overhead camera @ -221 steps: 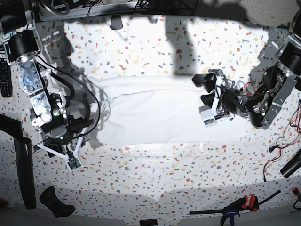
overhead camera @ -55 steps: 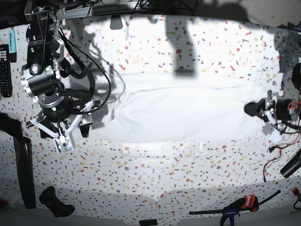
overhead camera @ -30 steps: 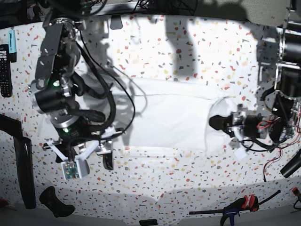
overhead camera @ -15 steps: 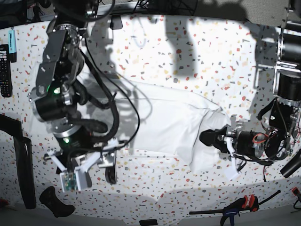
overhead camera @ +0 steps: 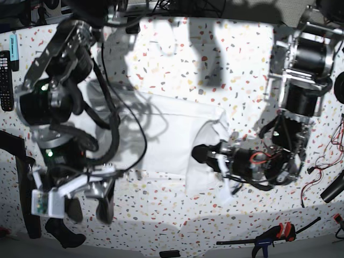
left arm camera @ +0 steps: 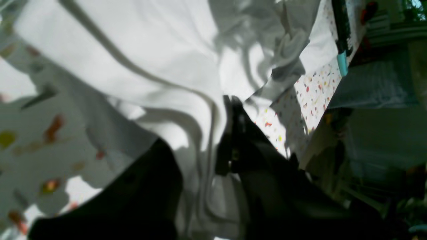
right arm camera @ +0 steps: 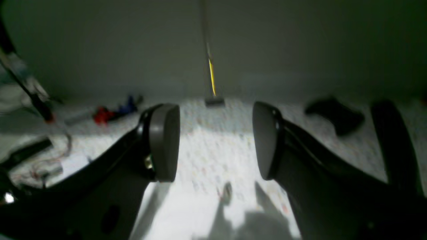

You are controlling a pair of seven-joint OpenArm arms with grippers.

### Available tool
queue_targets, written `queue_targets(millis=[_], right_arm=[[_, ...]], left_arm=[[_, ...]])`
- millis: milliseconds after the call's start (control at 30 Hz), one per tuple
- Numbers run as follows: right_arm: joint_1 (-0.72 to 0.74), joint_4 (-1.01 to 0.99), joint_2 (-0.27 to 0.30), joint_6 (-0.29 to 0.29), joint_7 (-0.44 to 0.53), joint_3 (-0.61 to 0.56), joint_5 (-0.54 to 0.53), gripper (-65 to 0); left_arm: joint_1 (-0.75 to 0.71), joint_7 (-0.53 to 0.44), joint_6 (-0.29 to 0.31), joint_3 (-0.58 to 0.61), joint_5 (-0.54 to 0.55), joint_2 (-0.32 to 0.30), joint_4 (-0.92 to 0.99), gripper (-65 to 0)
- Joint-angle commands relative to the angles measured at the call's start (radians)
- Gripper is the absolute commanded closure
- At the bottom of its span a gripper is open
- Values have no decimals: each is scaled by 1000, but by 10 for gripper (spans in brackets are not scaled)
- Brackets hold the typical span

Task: Fold the T-shirt properly
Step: 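Lift the shirt end with the left gripper and fold it toward the right gripper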

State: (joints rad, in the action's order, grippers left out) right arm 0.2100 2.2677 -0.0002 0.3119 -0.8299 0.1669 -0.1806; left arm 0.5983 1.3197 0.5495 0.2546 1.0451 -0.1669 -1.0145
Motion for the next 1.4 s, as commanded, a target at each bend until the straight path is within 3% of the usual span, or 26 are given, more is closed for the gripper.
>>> queue_targets(millis=[0, 300, 767, 900, 967, 1200, 1367], right_arm=[[13, 22, 1, 4, 35, -2, 2, -340], [-3, 22, 0, 4, 32, -3, 17, -340], [-2, 22, 0, 4, 32, -3, 17, -340], [-3, 22, 0, 4, 32, -3, 17, -340], [-2, 22, 0, 4, 32, -3, 17, -340], [-3, 22, 0, 4, 28, -3, 17, -340], [-3, 21, 0, 5, 14, -3, 17, -340]], left_arm=[[33, -15, 3, -6, 27, 21, -17, 0], [22, -51, 3, -5, -53, 170, -16, 0], [13, -124, 30, -4, -19, 176, -16, 0], [1, -88, 31, -4, -5, 196, -16, -184], [-12, -38, 46, -4, -5, 217, -16, -239], [-33, -53, 65, -4, -5, 289, -16, -259], [-5, -60, 73, -5, -42, 296, -16, -258]])
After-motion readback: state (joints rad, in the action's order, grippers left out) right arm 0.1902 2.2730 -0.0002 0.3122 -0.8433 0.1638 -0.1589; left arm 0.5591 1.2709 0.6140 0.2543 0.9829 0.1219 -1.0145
